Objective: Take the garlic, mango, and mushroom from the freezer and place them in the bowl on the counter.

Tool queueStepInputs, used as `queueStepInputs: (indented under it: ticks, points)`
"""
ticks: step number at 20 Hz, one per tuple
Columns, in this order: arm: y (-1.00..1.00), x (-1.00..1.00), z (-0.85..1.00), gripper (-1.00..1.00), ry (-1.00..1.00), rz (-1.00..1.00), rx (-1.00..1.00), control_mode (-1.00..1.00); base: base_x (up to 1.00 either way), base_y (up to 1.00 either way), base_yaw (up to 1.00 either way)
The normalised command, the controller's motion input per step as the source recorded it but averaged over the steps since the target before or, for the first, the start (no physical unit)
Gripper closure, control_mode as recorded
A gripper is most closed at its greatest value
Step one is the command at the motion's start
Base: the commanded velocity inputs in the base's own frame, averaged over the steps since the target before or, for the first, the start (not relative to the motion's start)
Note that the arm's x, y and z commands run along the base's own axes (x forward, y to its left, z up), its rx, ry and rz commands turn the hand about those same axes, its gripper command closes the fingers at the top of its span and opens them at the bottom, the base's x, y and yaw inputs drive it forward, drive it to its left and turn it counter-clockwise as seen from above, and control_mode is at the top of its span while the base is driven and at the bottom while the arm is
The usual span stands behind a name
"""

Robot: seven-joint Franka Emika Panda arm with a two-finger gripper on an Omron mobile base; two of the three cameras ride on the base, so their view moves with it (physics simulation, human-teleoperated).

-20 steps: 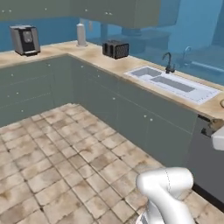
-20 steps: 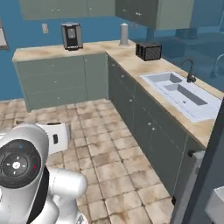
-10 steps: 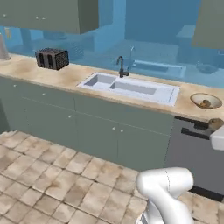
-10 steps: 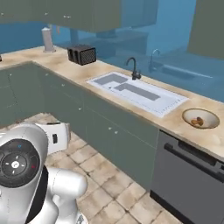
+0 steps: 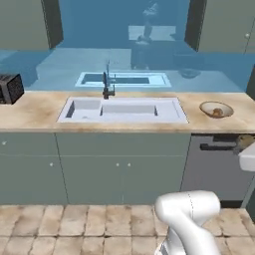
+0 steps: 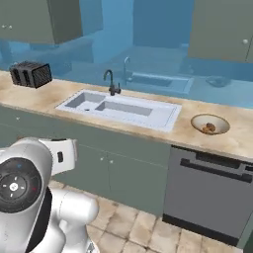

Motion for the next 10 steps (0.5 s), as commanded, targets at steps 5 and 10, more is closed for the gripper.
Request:
queueStepInputs:
  ticks: [5,10]
  points:
    - [0.00,0.00,0.00,1.00,0.00,0.00,0.00,1.00,0.73,0.69,-0.66]
    - [0.00,0.00,0.00,1.00,0.00,0.00,0.00,1.00,0.76,-0.03,-0.57]
